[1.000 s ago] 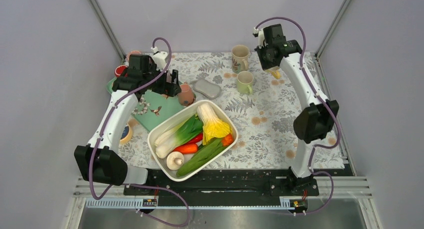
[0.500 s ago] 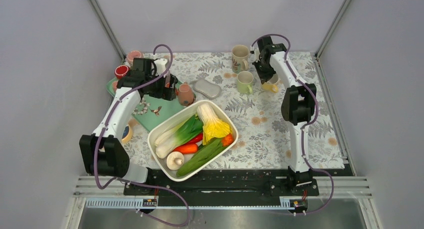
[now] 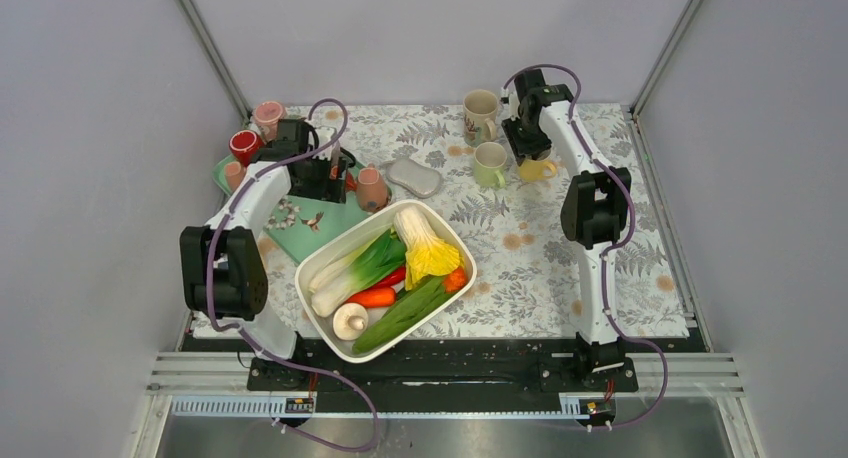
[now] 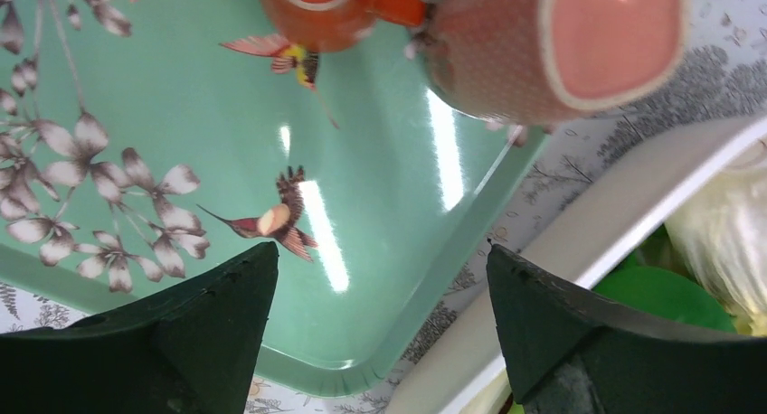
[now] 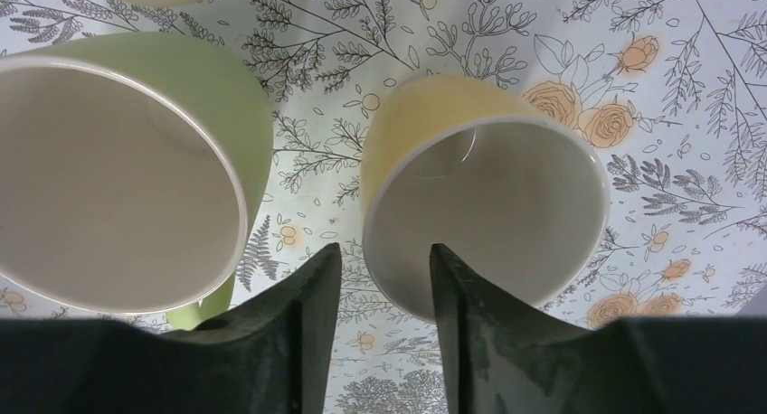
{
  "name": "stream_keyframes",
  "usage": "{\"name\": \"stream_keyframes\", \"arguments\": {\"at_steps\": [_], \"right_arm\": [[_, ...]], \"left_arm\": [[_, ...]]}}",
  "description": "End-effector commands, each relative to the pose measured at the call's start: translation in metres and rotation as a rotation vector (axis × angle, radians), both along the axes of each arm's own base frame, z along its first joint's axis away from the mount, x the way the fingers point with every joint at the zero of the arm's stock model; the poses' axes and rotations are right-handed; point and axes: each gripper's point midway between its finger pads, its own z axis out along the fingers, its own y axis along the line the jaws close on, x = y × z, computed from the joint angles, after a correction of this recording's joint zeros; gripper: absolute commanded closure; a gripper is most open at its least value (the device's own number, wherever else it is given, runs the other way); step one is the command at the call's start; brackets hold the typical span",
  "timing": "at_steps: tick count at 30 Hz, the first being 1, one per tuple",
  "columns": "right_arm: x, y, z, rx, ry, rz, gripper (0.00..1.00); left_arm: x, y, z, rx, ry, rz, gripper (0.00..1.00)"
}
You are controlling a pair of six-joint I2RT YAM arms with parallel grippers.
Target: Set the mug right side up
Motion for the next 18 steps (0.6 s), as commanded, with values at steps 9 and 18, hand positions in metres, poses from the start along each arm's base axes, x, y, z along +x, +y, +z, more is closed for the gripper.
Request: {"name": "stream_keyframes", "arguments": {"at_steps": [9,18], "right_arm": [[-0.014,-0.006,0.105,0.054,-0.223,-0.057,0.35],[-0.051,0.009,0.128,0.175,-0.380,-0.013,0.34]], "left_arm": [[0.071,0.129,0.049,0.002,-0.271,0.588,0.10],[0.113,0.192,0.055,0.179,-0.447,0.841,0.09]]}}
